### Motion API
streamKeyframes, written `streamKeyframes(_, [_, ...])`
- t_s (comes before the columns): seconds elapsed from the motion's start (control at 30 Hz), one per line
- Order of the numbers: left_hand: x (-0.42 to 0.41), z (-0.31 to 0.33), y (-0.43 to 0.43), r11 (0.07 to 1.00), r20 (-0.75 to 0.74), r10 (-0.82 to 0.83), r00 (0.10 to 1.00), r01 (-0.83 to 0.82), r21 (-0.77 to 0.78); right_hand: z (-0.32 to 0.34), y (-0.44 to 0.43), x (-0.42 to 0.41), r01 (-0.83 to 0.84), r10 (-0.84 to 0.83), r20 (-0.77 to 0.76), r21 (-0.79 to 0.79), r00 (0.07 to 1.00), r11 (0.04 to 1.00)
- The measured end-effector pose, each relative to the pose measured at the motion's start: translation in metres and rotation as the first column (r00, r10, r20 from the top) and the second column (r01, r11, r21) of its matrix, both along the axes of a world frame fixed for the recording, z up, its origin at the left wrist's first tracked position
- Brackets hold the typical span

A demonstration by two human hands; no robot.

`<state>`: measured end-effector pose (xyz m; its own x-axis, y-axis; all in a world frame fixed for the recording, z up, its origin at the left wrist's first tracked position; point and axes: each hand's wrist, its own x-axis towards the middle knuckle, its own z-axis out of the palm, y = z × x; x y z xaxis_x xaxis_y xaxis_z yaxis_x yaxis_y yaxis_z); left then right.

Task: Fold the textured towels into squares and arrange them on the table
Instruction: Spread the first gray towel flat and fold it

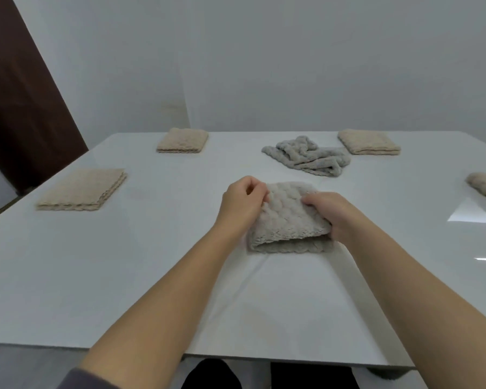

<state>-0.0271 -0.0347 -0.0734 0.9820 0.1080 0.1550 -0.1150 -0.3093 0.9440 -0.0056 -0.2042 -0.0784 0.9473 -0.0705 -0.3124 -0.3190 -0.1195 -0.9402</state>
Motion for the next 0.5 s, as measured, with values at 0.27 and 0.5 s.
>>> streamKeyframes(0.27, [0.009,-0.033,0.004,0.912,0.159,-0.038,0.987,-0.031,0.409,-0.011,-0.008,-0.001,0.129,0.025,0.307,-0.473,0.951,0.872])
streamKeyframes(0.5, [0.006,-0.047,0.002,0.611,-0.096,-0.174,0.980,0.184,0.770,-0.030,0.001,-0.013,0.160,0.165,0.280,-0.844,0.946,0.512])
